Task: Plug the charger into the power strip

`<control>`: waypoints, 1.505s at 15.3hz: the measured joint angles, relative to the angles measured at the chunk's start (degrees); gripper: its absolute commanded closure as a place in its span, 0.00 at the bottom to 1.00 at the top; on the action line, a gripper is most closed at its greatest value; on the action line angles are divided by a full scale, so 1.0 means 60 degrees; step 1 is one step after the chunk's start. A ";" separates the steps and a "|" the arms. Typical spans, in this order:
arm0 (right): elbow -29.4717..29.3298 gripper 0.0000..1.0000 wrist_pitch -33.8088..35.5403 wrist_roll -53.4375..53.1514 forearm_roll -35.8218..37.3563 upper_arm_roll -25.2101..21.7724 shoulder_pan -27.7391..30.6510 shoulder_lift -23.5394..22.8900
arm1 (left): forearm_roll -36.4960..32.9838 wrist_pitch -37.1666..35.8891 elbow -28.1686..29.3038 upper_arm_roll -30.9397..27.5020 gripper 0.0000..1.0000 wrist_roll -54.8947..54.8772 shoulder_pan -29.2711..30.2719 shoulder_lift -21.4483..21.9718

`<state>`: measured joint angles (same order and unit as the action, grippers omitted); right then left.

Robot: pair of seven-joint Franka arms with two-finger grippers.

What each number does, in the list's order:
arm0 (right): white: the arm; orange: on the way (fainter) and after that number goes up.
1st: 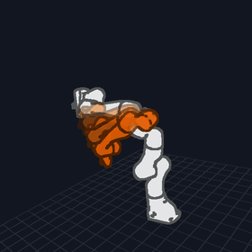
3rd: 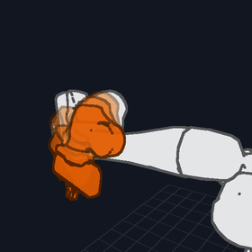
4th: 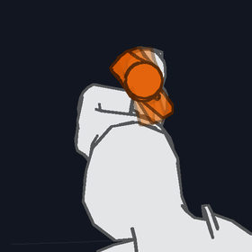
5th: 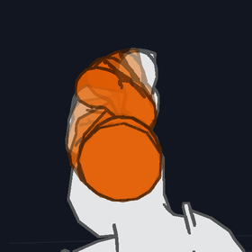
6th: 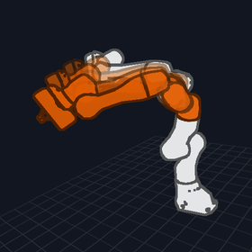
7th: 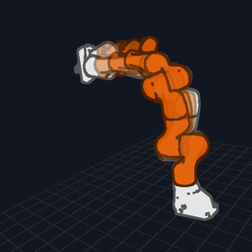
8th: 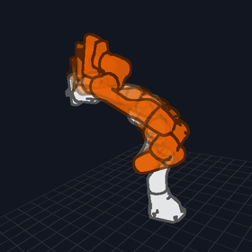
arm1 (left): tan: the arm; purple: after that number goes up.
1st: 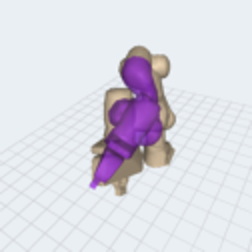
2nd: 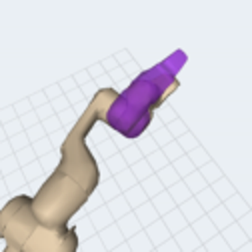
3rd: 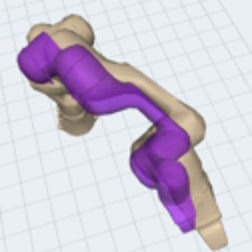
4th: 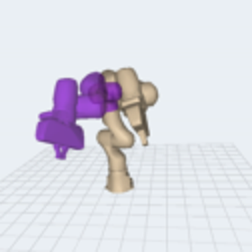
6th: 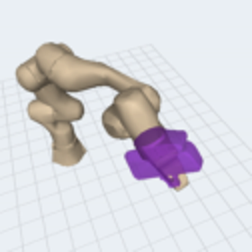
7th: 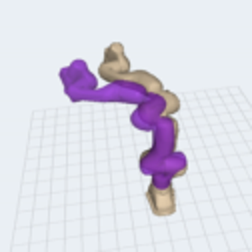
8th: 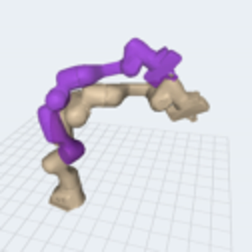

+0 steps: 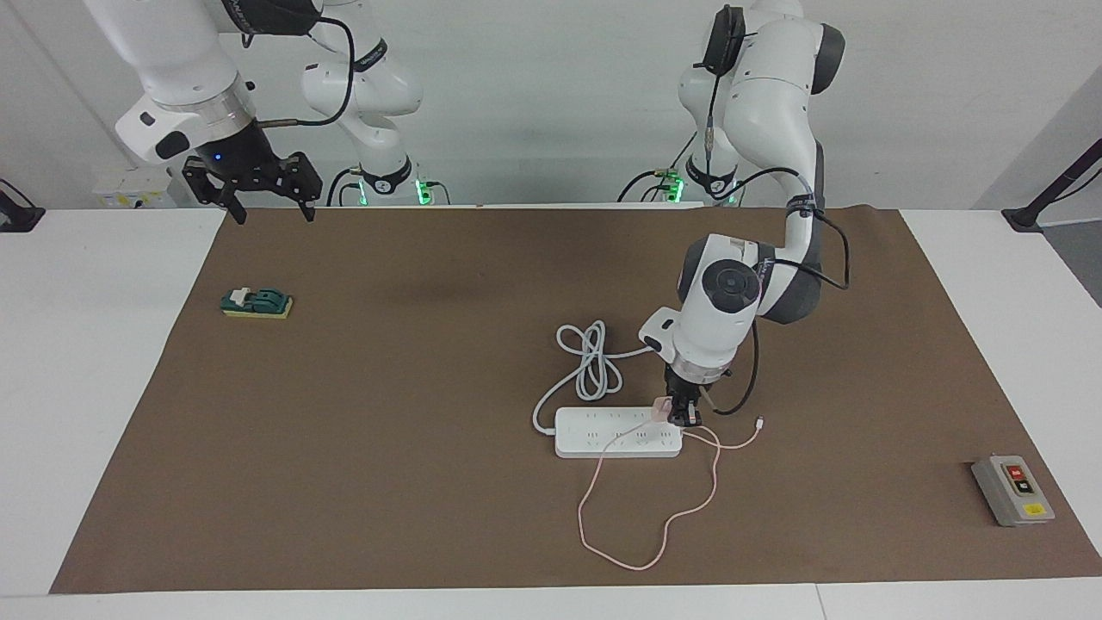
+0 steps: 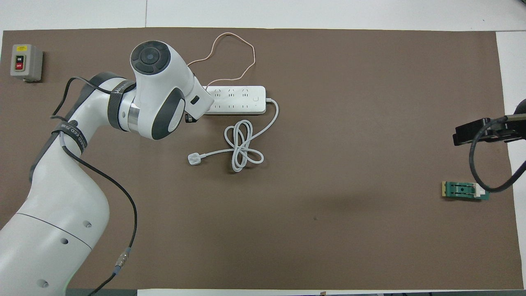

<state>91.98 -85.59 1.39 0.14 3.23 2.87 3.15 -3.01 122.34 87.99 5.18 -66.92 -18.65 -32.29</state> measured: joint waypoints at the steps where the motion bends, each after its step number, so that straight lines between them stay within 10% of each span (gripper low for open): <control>1: 0.0000 0.00 0.0000 0.0000 0.0000 0.0000 0.0000 0.0000 | 0.0000 -0.0004 0.0000 0.0001 0.69 0.0082 0.0001 0.0000; 2: 0.0000 0.00 0.0000 0.0000 0.0000 0.0000 0.0000 0.0000 | 0.0000 -0.0008 -0.0001 0.0002 0.01 0.0128 0.0001 0.0000; 13: 0.0000 0.00 0.0000 0.0000 0.0000 0.0003 -0.0010 0.0000 | 0.0020 -0.0251 -0.0321 0.0027 0.00 0.0292 0.0187 -0.0078; 23: 0.0000 0.00 0.0000 0.0000 0.0000 0.0008 -0.0035 0.0000 | 0.1300 -0.1688 -0.0457 0.0002 0.00 0.0758 0.1078 0.2250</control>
<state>91.98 -85.59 1.39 0.14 3.27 2.65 3.15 4.79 112.22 85.25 5.20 -62.37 -12.18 -18.79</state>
